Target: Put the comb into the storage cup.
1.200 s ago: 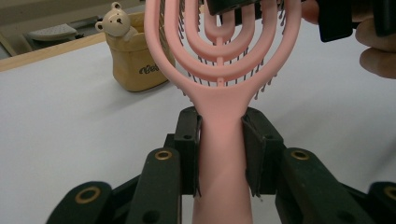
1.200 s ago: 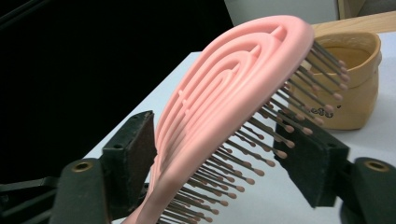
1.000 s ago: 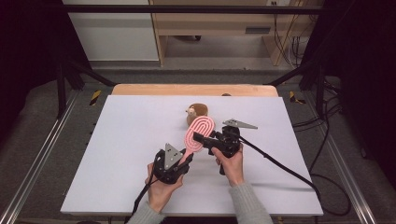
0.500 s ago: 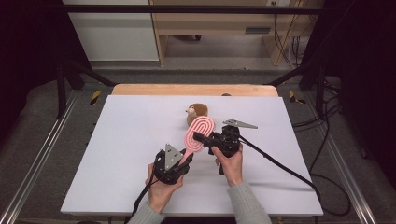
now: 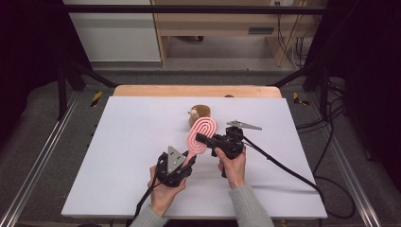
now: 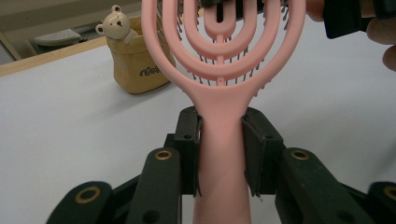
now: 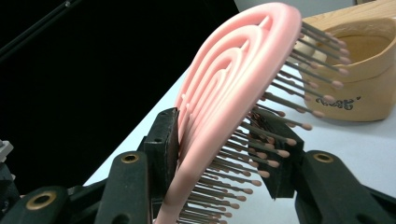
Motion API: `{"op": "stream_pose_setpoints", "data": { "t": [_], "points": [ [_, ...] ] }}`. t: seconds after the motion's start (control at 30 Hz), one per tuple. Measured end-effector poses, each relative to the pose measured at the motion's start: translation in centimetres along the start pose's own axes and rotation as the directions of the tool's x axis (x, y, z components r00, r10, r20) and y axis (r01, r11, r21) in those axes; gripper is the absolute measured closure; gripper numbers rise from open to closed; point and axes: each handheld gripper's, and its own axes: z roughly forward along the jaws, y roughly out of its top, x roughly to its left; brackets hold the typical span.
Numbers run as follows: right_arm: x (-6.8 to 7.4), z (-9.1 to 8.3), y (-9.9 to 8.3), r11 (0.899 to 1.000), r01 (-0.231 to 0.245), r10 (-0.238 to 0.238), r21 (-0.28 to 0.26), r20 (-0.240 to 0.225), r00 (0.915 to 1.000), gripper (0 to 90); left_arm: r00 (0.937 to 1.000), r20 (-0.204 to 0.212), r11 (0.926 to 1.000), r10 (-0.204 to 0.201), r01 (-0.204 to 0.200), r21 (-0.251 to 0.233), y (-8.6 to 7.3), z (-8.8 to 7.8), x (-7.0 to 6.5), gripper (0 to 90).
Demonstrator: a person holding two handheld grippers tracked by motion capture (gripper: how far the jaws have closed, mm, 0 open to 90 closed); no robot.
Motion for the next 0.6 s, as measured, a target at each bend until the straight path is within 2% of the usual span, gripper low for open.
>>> {"op": "stream_pose_setpoints", "data": {
  "t": [0.6],
  "points": [
    [0.34,-0.31,-0.06,1.0,-0.018,0.017,-0.005,-0.04,0.9991,59.9,0.9998,-0.009,0.9998,0.016,-0.017,-0.013,-0.22,0.11,-0.16,69.3]
  ]
}}
